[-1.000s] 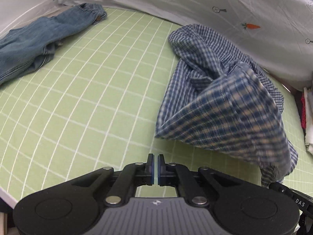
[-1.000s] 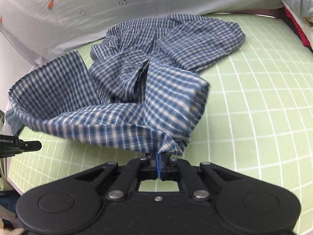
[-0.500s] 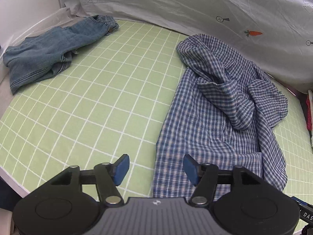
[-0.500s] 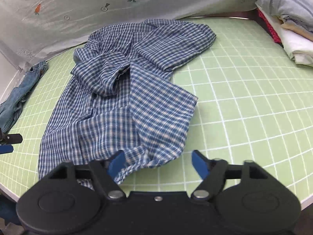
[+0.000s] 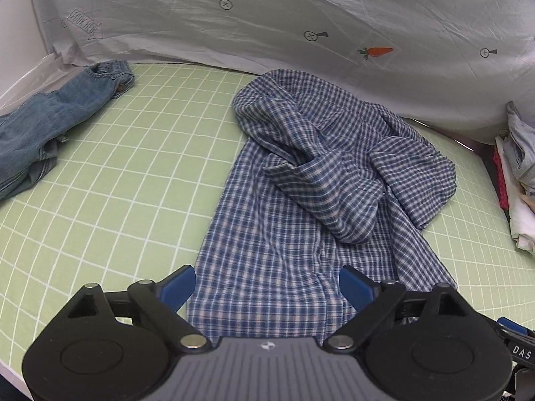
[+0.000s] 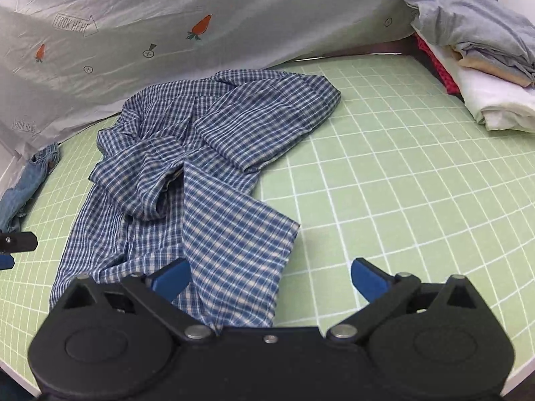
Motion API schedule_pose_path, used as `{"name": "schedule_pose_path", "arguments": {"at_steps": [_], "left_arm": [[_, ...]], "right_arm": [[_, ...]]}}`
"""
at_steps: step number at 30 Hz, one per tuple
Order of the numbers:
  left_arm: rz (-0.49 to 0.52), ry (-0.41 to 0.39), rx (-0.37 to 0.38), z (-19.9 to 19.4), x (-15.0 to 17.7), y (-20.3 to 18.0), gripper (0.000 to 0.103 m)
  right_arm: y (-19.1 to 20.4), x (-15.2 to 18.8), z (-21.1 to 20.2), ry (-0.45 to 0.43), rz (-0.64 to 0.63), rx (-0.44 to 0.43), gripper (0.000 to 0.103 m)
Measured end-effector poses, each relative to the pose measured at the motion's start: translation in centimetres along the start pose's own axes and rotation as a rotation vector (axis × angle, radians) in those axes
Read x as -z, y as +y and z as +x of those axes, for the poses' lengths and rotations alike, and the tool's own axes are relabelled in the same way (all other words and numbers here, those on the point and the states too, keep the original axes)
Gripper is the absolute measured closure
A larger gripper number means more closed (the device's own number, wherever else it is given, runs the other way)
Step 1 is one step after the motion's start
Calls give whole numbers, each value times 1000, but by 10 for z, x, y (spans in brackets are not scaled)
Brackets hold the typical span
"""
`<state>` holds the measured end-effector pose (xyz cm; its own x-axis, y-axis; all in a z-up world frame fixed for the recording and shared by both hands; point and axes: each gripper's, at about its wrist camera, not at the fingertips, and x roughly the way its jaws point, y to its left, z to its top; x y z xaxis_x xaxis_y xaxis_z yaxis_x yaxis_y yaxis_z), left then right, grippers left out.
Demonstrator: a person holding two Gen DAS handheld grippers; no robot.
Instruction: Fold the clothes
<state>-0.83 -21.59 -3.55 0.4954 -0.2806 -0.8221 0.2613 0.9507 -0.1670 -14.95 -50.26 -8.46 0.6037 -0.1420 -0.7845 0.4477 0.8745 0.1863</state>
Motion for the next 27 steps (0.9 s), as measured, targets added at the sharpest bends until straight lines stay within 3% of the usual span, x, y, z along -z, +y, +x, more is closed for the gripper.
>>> {"name": "schedule_pose_path", "arguments": {"at_steps": [6, 12, 16, 18, 19, 20, 23, 27], "left_arm": [[29, 7, 51, 27, -30, -13, 10], [1, 68, 98, 84, -67, -15, 15], [-59, 159, 124, 128, -84, -12, 37], [-121, 183, 128, 143, -85, -6, 67], [-146, 188, 135, 147, -85, 0, 100], [-170, 193, 142, 149, -85, 6, 99], [-177, 129, 98, 136, -93, 30, 99], [-189, -12, -151, 110, -119, 93, 100]], "right_arm": [[-6, -25, 22, -2, 41, 5, 0], [-8, -60, 66, 27, 44, 46, 0], [-14, -82, 98, 78, 69, 79, 0], [-15, -87, 109, 94, 58, 94, 0], [-15, -88, 111, 96, 51, 110, 0], [-16, -88, 114, 97, 45, 125, 0], [-18, -90, 121, 108, 37, 160, 0], [-20, -92, 125, 115, 35, 171, 0]]}}
